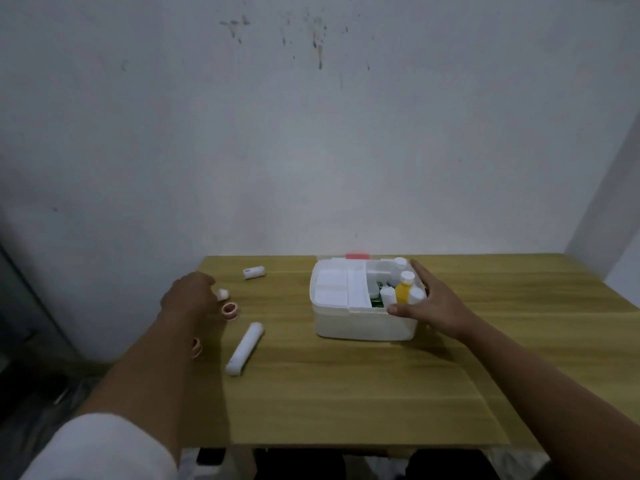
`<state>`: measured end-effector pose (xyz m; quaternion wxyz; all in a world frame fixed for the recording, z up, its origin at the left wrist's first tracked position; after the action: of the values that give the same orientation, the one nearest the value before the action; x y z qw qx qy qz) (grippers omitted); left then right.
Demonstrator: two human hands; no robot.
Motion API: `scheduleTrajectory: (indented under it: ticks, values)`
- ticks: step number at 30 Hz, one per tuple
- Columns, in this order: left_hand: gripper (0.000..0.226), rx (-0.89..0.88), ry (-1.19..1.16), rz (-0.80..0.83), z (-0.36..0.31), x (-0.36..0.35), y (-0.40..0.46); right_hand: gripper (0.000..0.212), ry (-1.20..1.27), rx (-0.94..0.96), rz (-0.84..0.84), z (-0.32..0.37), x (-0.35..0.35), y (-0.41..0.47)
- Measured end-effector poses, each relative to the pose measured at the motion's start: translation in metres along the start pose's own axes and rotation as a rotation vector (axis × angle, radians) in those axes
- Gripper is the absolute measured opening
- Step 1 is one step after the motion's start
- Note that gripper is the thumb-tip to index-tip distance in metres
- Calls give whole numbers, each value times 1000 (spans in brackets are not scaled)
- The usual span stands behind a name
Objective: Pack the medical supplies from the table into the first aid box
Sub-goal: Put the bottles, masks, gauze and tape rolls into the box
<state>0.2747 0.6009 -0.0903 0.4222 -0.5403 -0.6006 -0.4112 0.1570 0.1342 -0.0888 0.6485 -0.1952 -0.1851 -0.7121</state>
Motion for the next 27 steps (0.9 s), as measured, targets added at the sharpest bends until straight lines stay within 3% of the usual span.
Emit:
scheduleTrajectory:
  ticks: [3, 7, 16, 20, 23, 26, 27]
  values:
    - [30, -44, 4, 16, 1, -6, 16, 141, 9, 4, -7, 3, 0, -2]
    - [36, -119, 24, 4, -21, -12, 30, 131, 10, -3, -8, 1, -1, 0]
    - [18, -320, -50, -77, -80, -26, 62, 135, 17, -16, 7, -5, 0, 4]
    - [16, -348, -162, 43, -83, -43, 69, 135, 19, -29, 12, -8, 0, 5]
    - [21, -356, -109, -6, -84, -44, 74, 146, 10, -27, 10, -8, 1, 4]
    - [48, -353, -115, 30, -82, -50, 73, 149, 10, -36, 13, -8, 2, 2]
    - [46, -351, -113, 28, -81, -49, 75, 149, 10, -35, 14, -7, 2, 1]
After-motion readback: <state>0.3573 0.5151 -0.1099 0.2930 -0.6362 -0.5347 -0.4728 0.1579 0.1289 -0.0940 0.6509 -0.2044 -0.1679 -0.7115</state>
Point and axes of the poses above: each hand's wrist, its own y-axis towards the middle knuckle, its own x-axis out of the back of the hand, z = x × y, the point moved 9 cm from there along y, towards the middle knuckle, and after that the axes turned 5 degrees about -x, right-handed, at the moved point
